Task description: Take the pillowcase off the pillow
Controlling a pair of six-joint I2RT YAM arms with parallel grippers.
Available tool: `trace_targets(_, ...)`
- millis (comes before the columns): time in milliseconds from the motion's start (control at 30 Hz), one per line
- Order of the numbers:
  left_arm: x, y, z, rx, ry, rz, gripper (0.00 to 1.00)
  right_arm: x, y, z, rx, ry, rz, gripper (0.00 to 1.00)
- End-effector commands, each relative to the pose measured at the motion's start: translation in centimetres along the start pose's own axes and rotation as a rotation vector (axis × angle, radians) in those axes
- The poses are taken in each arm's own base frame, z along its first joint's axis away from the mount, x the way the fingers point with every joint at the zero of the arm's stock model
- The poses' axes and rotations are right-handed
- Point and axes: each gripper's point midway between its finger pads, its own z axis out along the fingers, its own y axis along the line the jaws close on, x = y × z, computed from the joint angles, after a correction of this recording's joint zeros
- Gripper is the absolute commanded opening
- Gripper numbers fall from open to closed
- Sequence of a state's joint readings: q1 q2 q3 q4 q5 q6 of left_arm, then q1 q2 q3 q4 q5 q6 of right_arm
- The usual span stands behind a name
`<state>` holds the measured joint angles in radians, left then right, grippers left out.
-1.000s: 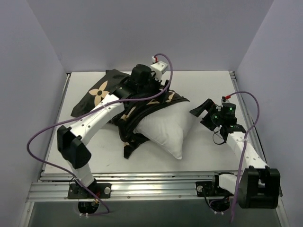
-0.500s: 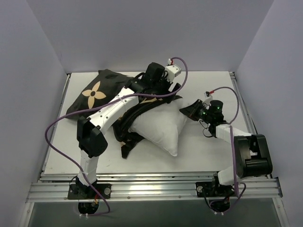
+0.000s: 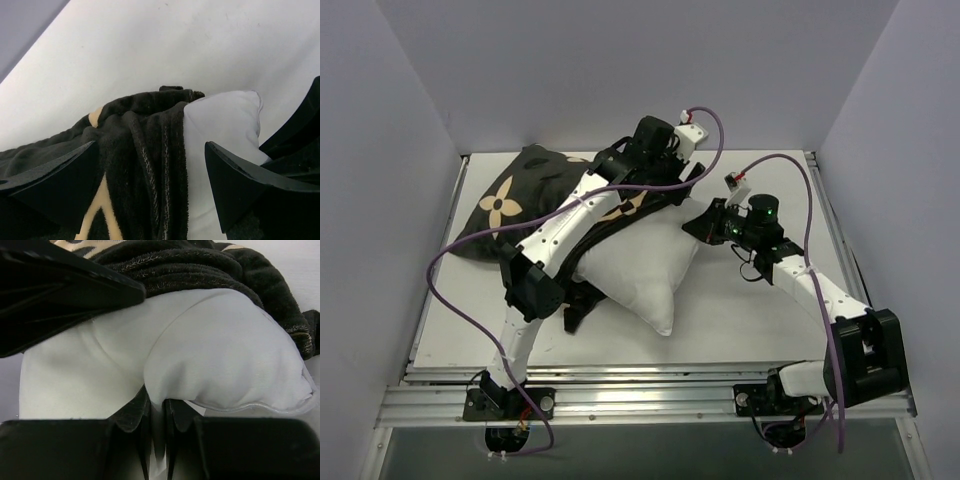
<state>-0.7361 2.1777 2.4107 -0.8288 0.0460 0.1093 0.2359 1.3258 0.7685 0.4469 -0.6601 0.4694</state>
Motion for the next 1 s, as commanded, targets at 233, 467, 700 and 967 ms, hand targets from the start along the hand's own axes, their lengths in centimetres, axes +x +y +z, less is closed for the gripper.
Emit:
trace_targets(233, 3.4, 1.7, 0.6, -0.08, 0.138, 0.022, 0.81, -3.9, 4.4, -0.6, 0.002, -0.071, -0.222, 0.0)
trace_targets(467, 3.3, 5.6, 1.4, -0.25, 0.113, 0.014, 0.08, -3.5, 6.3, -1.3, 0.011, -0.059, -0.272, 0.0)
trace_targets(700, 0.7, 13.3, -1.9, -0.464, 0.007, -0.031, 0.02, -3.3, 8.7, -5.3, -0.003, -0.077, -0.291, 0.0)
trace_targets(967, 4.3, 21.9, -4.1, -0.708, 0.096, -0.054, 0.02, -4.9, 13.1, -12.7, -0.029, -0.187, -0.283, 0.0)
